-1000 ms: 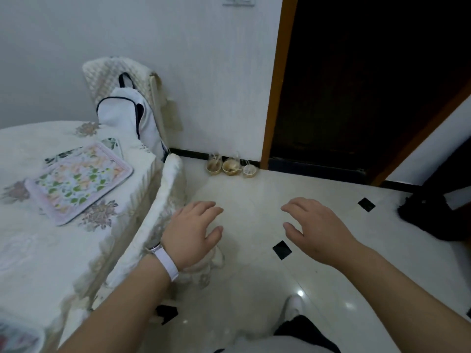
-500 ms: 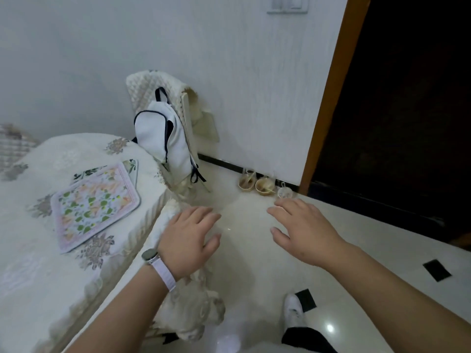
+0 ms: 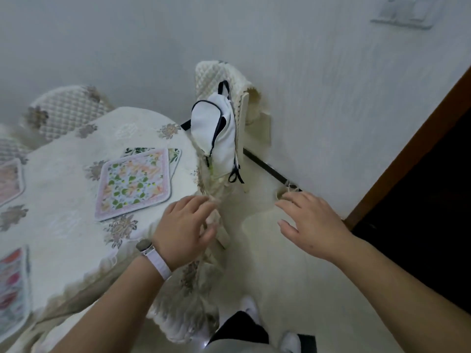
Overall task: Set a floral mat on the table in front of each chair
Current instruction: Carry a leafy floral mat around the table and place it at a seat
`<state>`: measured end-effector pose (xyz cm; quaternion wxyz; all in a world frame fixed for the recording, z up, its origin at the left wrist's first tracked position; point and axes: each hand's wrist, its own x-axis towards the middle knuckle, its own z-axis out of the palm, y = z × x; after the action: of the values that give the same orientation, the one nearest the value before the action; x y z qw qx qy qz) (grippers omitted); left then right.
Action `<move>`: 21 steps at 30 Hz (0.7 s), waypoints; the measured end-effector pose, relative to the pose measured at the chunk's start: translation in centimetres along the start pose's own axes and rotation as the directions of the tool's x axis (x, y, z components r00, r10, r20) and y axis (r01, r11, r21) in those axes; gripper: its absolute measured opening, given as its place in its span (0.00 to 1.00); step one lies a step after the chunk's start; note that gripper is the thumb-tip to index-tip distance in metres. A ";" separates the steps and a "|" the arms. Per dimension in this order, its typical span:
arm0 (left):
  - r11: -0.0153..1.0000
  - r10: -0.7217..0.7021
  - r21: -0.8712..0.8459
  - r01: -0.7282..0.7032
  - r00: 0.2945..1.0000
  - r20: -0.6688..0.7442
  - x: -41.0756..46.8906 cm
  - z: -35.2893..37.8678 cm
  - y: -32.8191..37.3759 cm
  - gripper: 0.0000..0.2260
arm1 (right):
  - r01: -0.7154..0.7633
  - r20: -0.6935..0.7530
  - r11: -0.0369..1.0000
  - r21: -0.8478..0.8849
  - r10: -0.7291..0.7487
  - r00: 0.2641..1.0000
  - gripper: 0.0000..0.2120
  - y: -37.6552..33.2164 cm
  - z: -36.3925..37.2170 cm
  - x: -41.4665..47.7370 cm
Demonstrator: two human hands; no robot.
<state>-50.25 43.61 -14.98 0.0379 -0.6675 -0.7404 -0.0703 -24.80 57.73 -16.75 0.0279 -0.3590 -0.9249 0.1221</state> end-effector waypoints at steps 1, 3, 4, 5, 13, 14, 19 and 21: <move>1.000 -0.012 0.009 0.012 1.000 -0.016 0.3 0.0 -0.6 0.18 | 0.019 0.001 1.000 0.004 -0.019 1.000 0.26 0.0 0.1 1.2; 0.999 -0.040 0.016 0.040 0.999 -0.025 1.2 0.4 -2.0 0.18 | 0.065 0.005 0.998 0.008 -0.065 0.998 0.26 -0.2 0.2 3.8; 0.998 -0.056 0.011 0.056 0.998 -0.022 1.8 0.7 -2.8 0.18 | 0.089 0.013 0.996 0.005 -0.089 0.996 0.25 -0.4 0.2 5.2; 0.998 -0.070 0.006 0.070 0.997 -0.017 2.5 1.2 -3.7 0.19 | 0.109 0.027 0.994 -0.002 -0.109 0.994 0.25 -0.6 0.1 6.6; 0.968 -0.241 -0.062 0.241 0.970 0.005 9.3 4.6 -14.0 0.20 | 0.221 0.083 0.972 -0.086 -0.214 0.973 0.21 -1.6 -0.7 19.6; 0.963 -0.263 -0.057 0.263 0.965 0.007 9.8 4.7 -15.8 0.21 | 0.240 0.088 0.966 -0.100 -0.232 0.969 0.21 -1.8 -0.9 21.4; 0.949 -0.316 0.005 0.316 0.949 -0.002 11.0 4.5 -22.4 0.21 | 0.325 0.052 0.936 -0.134 -0.321 0.946 0.21 -5.1 -1.6 29.8; 0.938 -0.346 0.004 0.346 0.938 0.000 10.7 4.4 -24.1 0.21 | 0.377 0.068 0.919 -0.118 -0.371 0.926 0.21 -7.0 -1.2 32.6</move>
<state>-75.13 52.41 -18.99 0.0260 -0.5269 -0.8463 -0.0741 -53.38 74.87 -15.01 0.0072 -0.1739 -0.9827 0.0626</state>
